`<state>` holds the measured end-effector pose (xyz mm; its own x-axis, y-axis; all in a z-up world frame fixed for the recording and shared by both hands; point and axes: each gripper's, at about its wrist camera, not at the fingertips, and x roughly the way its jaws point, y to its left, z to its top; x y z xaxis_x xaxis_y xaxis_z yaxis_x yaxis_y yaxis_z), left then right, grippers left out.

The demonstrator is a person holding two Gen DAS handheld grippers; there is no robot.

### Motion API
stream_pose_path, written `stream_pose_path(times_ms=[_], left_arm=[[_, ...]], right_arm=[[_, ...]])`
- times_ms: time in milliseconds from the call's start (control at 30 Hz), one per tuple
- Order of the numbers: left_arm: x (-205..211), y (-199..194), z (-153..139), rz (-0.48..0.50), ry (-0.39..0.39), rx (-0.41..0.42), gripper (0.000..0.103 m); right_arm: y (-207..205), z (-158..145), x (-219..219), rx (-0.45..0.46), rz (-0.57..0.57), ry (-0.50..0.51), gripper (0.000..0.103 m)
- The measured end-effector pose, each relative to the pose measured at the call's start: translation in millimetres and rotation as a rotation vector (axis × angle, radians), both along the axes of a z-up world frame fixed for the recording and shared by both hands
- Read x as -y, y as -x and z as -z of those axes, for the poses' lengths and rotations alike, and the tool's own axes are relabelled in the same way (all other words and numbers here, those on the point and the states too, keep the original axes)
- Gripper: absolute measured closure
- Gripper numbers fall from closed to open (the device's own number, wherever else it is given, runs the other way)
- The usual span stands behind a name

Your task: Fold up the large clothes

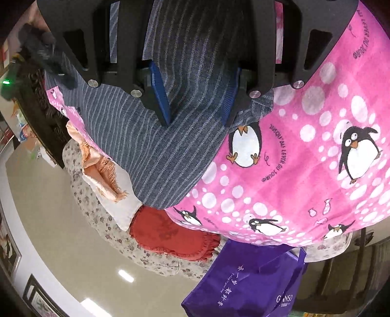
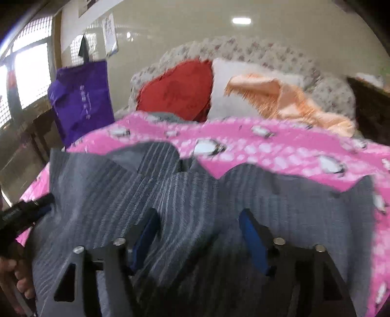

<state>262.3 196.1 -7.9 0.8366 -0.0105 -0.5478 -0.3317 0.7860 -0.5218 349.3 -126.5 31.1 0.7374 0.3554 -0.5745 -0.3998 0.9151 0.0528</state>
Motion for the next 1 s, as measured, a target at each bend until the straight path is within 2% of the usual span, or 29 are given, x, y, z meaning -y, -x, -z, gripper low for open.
stream_pose_path(times_ms=[100, 200, 267, 333, 400, 433, 533, 567, 600, 633, 767, 833, 867, 933, 1000], left_arm=[[1.5, 0.7, -0.2, 0.0, -0.006, -0.003, 0.06], [3.7, -0.7, -1.1, 0.002, -0.019, -0.007, 0.06], [4.7, 0.5, -1.2, 0.003, -0.024, -0.002, 0.059], [4.4, 1.3, -1.2, 0.008, -0.017, 0.012, 0.057], [5.7, -0.5, -2.2, 0.03, -0.013, 0.011, 0.049], [7.9, -0.9, -7.4, 0.065, -0.02, -0.003, 0.049], [6.6, 26.4, -33.1, 0.139, 0.002, 0.027, 0.048], [5.5, 44.7, -42.6, 0.169, -0.003, 0.047, 0.042], [4.9, 59.5, -47.7, 0.189, -0.022, 0.05, 0.032], [4.4, 74.9, -50.6, 0.206, -0.052, 0.042, 0.028], [8.0, 137.2, -37.1, 0.254, -0.243, -0.073, 0.025], [10.9, 155.8, -20.0, 0.264, -0.273, -0.137, 0.025], [12.3, 164.5, -7.4, 0.275, -0.262, -0.18, 0.025], [15.0, 172.3, 13.0, 0.306, -0.168, -0.223, 0.025], [20.2, 182.2, 16.0, 0.289, -0.148, -0.161, 0.02]], right_arm=[[37.7, -27.7, 26.7, 0.059, 0.039, -0.062, 0.038], [87.5, -43.5, 53.7, 0.072, 0.076, -0.018, 0.038], [123.0, -42.8, 77.5, 0.069, 0.091, 0.021, 0.038], [151.9, -33.3, 107.7, 0.045, 0.117, 0.016, 0.038], [172.7, -18.8, 140.6, -0.007, 0.147, -0.034, 0.038], [182.8, -8.1, 159.9, -0.048, 0.151, -0.086, 0.038], [200.7, 17.3, 194.3, -0.133, 0.18, -0.18, 0.038], [204.6, 22.9, 200.2, -0.152, 0.173, -0.207, 0.038], [208.6, 29.8, 204.5, -0.171, 0.163, -0.239, 0.038], [212.3, 37.0, 207.5, -0.192, 0.152, -0.273, 0.038], [221.5, 59.8, 199.6, -0.265, 0.081, -0.389, 0.037], [220.8, 72.2, 190.9, -0.317, 0.043, -0.463, 0.033], [219.6, 75.6, 187.9, -0.32, 0.034, -0.485, 0.03], [214.0, 77.1, 186.8, -0.305, 0.043, -0.533, 0.029], [204.4, 79.2, 188.9, -0.321, 0.056, -0.609, 0.029]])
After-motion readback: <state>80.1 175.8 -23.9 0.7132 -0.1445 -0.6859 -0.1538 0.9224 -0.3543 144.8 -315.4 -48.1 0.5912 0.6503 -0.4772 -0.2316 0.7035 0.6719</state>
